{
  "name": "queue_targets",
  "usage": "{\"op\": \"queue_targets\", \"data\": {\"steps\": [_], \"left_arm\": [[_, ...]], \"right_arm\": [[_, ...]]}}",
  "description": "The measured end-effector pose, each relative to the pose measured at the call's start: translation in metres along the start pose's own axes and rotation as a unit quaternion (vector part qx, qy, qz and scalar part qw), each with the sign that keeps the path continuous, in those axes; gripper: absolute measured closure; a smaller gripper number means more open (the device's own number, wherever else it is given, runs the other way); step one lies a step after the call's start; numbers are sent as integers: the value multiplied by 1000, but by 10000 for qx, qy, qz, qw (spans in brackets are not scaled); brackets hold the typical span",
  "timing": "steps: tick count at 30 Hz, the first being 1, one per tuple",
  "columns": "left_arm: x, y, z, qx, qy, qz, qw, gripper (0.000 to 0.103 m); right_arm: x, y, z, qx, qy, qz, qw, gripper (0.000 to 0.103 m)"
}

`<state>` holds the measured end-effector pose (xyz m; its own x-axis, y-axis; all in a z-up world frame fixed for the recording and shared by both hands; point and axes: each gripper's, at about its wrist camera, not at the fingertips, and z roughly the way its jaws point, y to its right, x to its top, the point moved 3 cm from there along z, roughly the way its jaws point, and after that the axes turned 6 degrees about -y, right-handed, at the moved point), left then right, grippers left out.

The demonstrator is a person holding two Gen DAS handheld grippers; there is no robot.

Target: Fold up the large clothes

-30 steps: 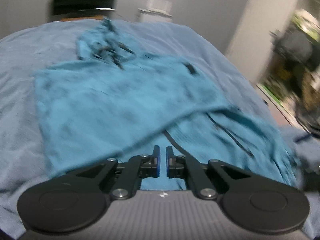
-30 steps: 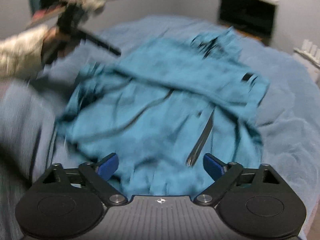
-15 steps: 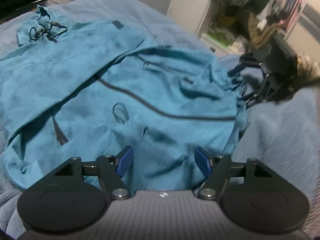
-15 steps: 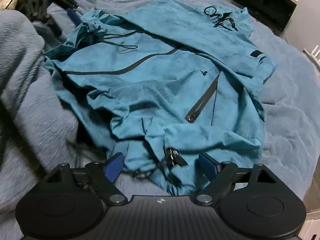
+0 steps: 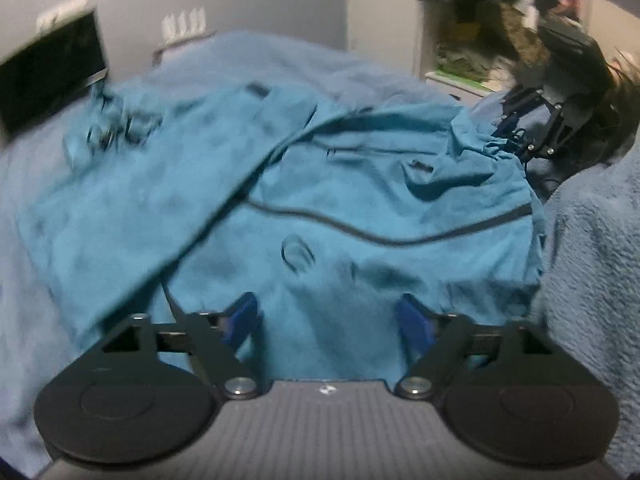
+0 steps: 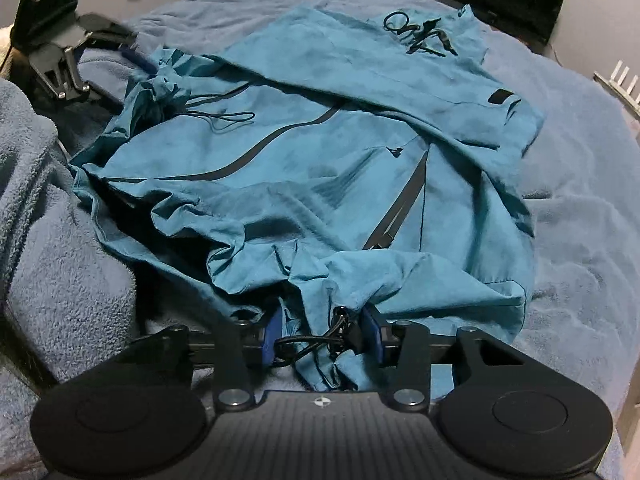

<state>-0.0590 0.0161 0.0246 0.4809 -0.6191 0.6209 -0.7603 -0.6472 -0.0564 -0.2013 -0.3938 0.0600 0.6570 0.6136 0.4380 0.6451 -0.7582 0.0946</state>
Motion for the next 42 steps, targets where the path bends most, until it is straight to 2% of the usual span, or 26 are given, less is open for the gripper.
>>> {"op": "queue_targets", "data": {"steps": [2,7,9,10,11,13,16,17,19,21,26,29,34,39,42], "left_arm": [[6,-6,9,-256,-59,122,9996,8],[11,-19,44,-1045,-606,-169,9925,8],[8,-22,52,-1179,-697,-386,9898,18],[7,-22,53,-1168,-651,-385,9903,36],[6,-20,53,-1119,-583,-345,9914,49],[3,-14,47,-1058,-445,-233,9931,62],[1,-15,34,-884,-201,-486,9947,67],[0,-20,27,-849,-84,-679,9940,67],[-2,-33,10,-849,222,-1063,9905,68],[-1,-46,-9,-837,585,-1401,9849,68],[5,-81,-39,-406,1299,-2187,9662,69],[15,-98,-40,59,1433,-2453,9588,69],[24,-122,-33,377,1557,-2862,9447,69],[23,-138,-33,505,1668,-3030,9369,69],[17,-142,-31,563,1647,-3129,9337,69]], "right_arm": [[0,2,1,16,-15,82,10000,57],[0,4,5,29,-13,178,9998,56],[0,6,6,48,-7,233,9997,55],[0,6,7,52,-3,249,9997,55],[1,6,8,60,-6,268,9996,55],[3,6,7,68,-8,265,9996,55],[8,12,0,167,70,334,9993,53],[9,15,-3,212,114,364,9990,51],[11,19,-10,366,193,370,9985,37],[11,21,-19,347,275,242,9987,30],[9,25,-33,352,311,45,9989,26],[8,23,-37,366,291,-56,9989,24],[16,32,-45,-293,733,-16,9969,15],[32,58,-42,-258,1120,361,9927,16],[39,74,-31,-24,1132,520,9922,30]]}}
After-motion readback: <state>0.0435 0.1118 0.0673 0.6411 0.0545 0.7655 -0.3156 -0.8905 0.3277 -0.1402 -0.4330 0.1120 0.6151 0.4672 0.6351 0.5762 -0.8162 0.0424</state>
